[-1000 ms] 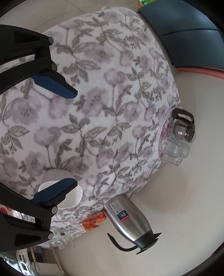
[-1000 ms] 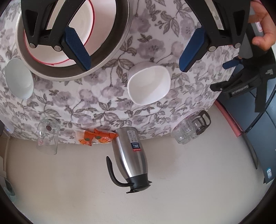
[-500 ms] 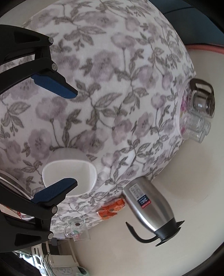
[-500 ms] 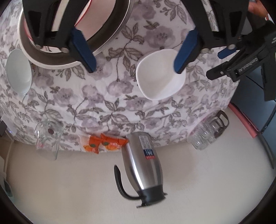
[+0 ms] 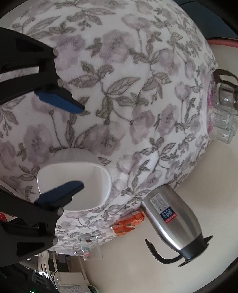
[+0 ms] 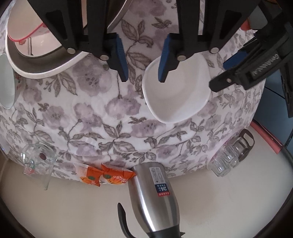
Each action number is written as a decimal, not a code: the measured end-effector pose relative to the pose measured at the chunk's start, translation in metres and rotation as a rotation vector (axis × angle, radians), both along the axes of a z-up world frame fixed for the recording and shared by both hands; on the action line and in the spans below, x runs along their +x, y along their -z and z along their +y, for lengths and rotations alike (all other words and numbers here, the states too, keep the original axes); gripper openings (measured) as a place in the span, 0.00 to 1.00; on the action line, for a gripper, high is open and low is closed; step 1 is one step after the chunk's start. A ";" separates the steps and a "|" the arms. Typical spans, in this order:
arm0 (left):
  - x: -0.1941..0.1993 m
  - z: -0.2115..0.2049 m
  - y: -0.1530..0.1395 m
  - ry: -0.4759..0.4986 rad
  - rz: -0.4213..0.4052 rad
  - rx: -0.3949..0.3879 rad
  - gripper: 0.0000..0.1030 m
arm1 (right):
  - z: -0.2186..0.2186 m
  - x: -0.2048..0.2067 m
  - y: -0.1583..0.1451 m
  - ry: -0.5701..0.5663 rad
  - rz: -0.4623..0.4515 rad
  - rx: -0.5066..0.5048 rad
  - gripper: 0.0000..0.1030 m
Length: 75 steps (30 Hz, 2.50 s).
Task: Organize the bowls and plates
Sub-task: 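Close the right gripper on the rim of the white square bowl, then lift the white square bowl with the right gripper over the basin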
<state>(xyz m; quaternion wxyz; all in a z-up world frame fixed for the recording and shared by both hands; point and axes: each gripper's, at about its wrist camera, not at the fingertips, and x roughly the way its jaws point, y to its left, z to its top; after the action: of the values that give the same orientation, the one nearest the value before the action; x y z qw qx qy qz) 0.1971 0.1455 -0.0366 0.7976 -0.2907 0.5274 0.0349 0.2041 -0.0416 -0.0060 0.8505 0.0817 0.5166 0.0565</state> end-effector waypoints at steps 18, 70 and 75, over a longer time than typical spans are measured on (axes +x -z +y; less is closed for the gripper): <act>0.019 -0.012 0.025 0.004 0.002 0.022 0.32 | 0.014 0.017 0.029 -0.019 0.053 0.000 0.19; -0.031 -0.072 -0.086 0.209 -0.184 0.045 0.10 | -0.052 -0.071 -0.070 0.039 -0.162 0.138 0.19; -0.043 -0.087 -0.099 0.240 -0.207 0.070 0.10 | -0.069 -0.087 -0.078 0.066 -0.193 0.161 0.19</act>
<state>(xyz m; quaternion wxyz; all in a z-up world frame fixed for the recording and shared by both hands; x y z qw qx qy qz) 0.1543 0.0589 0.0621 0.8558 -0.1997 0.4717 -0.0726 0.1174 -0.1102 0.0725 0.8884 0.1607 0.4230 0.0775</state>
